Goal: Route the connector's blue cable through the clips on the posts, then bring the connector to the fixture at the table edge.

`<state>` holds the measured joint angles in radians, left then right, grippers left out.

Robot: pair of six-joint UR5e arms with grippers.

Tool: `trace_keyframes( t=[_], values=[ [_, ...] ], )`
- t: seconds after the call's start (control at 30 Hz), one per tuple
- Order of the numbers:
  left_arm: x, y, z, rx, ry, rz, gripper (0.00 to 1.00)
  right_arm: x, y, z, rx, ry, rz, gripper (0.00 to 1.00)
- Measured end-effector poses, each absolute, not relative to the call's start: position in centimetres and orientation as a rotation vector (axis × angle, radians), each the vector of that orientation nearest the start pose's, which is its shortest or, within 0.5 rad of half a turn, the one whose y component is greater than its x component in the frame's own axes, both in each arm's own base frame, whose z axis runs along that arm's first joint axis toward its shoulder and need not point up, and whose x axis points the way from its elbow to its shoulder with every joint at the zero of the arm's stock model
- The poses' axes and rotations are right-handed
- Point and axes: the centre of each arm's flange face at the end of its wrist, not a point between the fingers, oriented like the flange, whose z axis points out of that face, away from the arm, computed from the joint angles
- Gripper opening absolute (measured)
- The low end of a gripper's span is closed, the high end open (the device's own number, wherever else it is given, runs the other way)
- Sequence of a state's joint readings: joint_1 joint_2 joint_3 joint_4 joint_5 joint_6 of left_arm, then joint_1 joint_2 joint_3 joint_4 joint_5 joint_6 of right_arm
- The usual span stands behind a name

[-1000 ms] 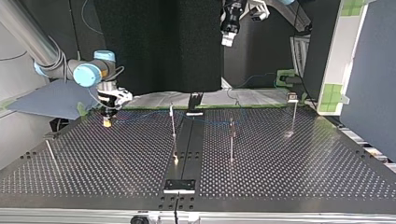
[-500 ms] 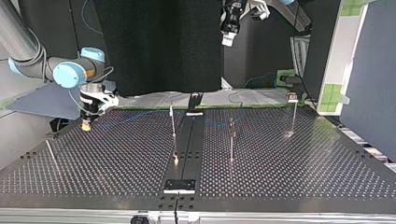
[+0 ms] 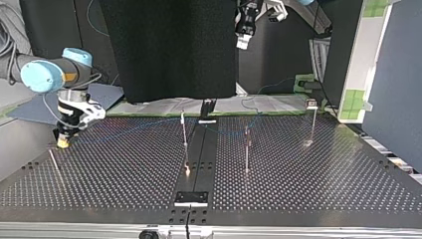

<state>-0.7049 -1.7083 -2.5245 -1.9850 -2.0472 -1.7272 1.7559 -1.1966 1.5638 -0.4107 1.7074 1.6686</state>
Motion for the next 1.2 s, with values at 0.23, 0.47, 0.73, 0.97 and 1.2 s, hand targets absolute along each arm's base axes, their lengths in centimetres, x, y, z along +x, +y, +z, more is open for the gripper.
trace_keyframes(
  t=[0.23,0.47,0.73,0.97,1.2],
  values=[
    [19.8,-28.3,14.2,0.038,1.526,-0.322,1.0,19.9,-59.2,34.9,1.122,-1.225,1.302,0.0],
    [19.8,-28.3,14.2,0.041,1.53,-0.318,1.0,17.3,-59.9,34.8,1.137,-1.227,1.276,0.0],
    [19.8,-28.3,14.1,0.048,1.539,-0.316,1.0,17.4,-60.7,32.6,1.205,-1.223,1.303,0.0],
    [19.6,-28.5,13.9,0.072,1.56,-0.323,1.0,17.8,-61.0,31.9,1.251,-1.205,1.348,0.0],
    [19.4,-28.4,13.7,0.083,1.578,-0.318,1.0,17.4,-61.4,32.1,1.284,-1.137,1.367,0.0]
  ],
)
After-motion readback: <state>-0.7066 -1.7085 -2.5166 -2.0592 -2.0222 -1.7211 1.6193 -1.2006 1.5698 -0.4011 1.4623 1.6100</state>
